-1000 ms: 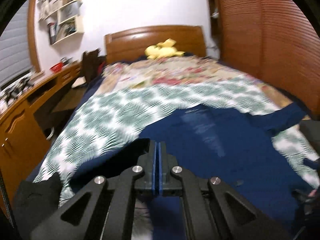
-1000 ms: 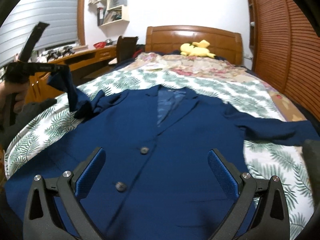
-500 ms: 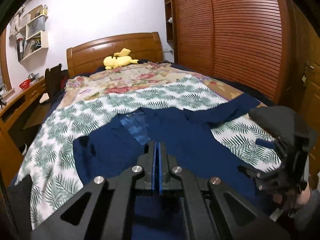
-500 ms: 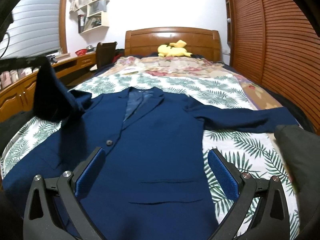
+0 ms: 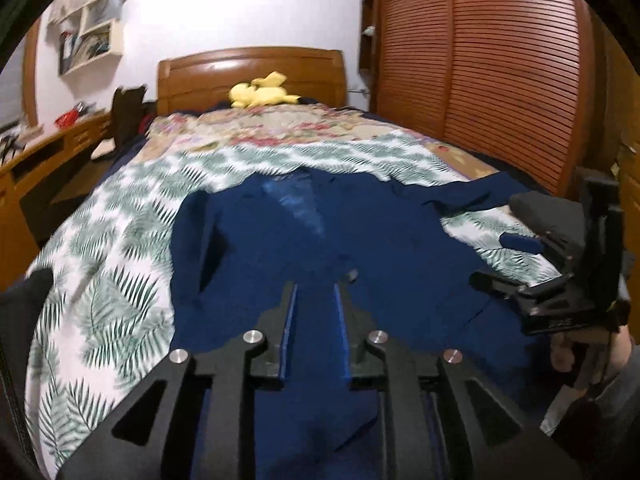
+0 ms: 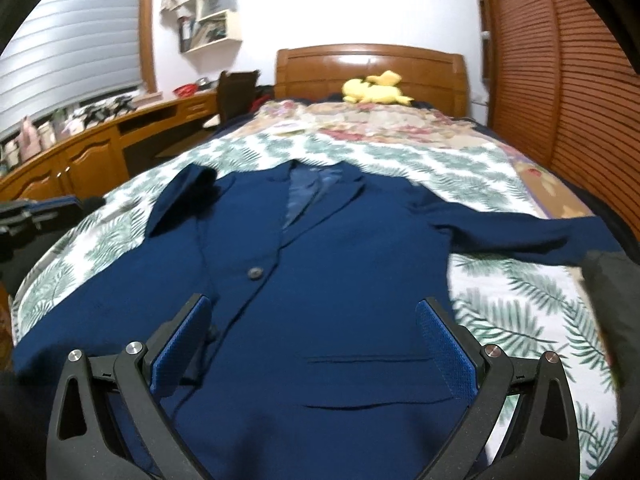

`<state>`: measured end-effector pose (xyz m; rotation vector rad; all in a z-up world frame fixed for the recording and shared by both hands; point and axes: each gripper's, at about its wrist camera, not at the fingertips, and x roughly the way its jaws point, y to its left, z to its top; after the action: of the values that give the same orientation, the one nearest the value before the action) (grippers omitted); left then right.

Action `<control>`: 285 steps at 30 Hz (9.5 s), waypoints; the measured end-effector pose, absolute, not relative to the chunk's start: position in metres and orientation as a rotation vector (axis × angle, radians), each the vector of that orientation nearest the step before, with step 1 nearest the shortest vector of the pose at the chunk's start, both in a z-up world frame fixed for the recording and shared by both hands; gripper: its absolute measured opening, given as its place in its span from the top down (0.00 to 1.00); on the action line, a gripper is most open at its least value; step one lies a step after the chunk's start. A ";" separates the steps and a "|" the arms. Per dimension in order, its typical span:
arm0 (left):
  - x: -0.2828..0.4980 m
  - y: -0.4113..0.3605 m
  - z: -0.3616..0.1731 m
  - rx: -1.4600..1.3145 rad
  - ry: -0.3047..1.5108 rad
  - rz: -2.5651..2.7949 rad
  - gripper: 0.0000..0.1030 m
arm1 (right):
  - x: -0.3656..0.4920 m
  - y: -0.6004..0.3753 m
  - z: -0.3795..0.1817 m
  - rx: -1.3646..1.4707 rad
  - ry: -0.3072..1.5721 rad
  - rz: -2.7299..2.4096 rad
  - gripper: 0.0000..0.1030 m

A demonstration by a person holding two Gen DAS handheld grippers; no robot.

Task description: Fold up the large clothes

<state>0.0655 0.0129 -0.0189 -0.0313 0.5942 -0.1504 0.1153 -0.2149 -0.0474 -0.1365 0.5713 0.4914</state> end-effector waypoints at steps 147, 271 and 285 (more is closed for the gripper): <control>0.130 -0.029 -0.048 -0.088 0.508 -0.309 0.68 | 0.400 -0.462 -0.109 0.164 0.944 -0.103 0.26; 0.059 0.021 -0.037 0.005 0.557 -0.085 0.68 | 0.160 -0.217 -0.109 -0.233 0.797 0.502 0.43; 0.113 0.068 -0.079 -0.080 0.723 0.026 0.68 | 0.156 -0.220 -0.118 -0.218 0.783 0.520 0.43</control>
<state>0.1133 0.0684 -0.0794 -0.0804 0.7225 0.0263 0.1562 -0.2202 -0.1179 -0.2184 0.7826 0.5196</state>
